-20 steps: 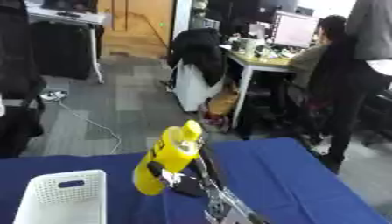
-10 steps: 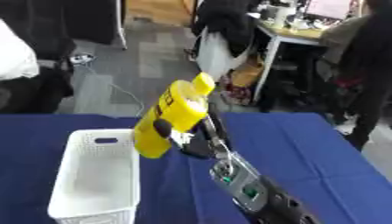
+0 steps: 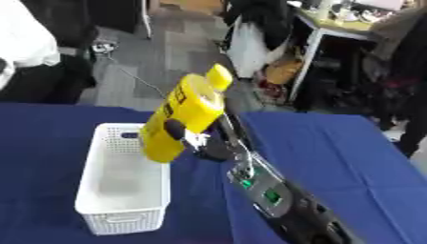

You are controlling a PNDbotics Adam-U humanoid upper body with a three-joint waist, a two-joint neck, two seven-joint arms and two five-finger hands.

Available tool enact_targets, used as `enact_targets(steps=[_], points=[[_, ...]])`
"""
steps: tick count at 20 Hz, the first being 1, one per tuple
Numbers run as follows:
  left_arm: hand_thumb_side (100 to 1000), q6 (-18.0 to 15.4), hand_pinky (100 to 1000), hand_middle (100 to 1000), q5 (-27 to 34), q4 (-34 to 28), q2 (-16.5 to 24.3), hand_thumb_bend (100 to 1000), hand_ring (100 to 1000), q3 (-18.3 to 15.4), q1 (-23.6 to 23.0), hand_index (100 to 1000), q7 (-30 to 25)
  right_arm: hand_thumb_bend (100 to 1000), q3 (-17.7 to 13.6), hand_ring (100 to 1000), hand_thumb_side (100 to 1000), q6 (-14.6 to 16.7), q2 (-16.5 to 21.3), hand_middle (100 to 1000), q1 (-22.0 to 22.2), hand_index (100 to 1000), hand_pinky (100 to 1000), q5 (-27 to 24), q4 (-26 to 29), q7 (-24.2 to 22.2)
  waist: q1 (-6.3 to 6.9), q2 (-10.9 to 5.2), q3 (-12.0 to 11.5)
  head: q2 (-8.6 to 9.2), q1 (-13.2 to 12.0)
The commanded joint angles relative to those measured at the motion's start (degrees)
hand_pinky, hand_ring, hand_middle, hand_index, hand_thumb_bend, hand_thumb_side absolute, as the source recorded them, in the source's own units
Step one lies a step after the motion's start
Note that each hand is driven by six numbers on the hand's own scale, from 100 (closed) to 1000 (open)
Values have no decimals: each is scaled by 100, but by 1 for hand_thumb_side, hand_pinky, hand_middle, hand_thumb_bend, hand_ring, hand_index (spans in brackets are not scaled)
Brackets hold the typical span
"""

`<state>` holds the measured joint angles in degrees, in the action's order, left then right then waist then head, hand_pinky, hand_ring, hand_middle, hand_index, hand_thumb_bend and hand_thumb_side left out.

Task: Pick up objects on the table and place them in the box.

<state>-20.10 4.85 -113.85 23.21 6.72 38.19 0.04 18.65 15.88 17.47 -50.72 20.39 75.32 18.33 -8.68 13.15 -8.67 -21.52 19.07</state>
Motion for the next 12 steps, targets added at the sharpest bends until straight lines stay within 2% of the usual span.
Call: enact_targets(steps=[1,6,12], points=[[987,47,680,813,-76,-74,-21,286,581,20,144,811,-13,100,-60,100,851,25,146,100,-113,298,100,51,115,-19,22,-65,-21,192,139],[988,68,680,814,-63,-74,-68,287,581,51,225,812,-69,100,-84,100,853,55,160,100,-141,299,100,166,12,-14,-14,7,-118,357,232],[990,120,680,816,-21,-74,-167,289,581,76,380,813,-131,100,-129,100,858,77,173,100,-223,299,100,313,-167,25,-88,108,-346,535,476]])
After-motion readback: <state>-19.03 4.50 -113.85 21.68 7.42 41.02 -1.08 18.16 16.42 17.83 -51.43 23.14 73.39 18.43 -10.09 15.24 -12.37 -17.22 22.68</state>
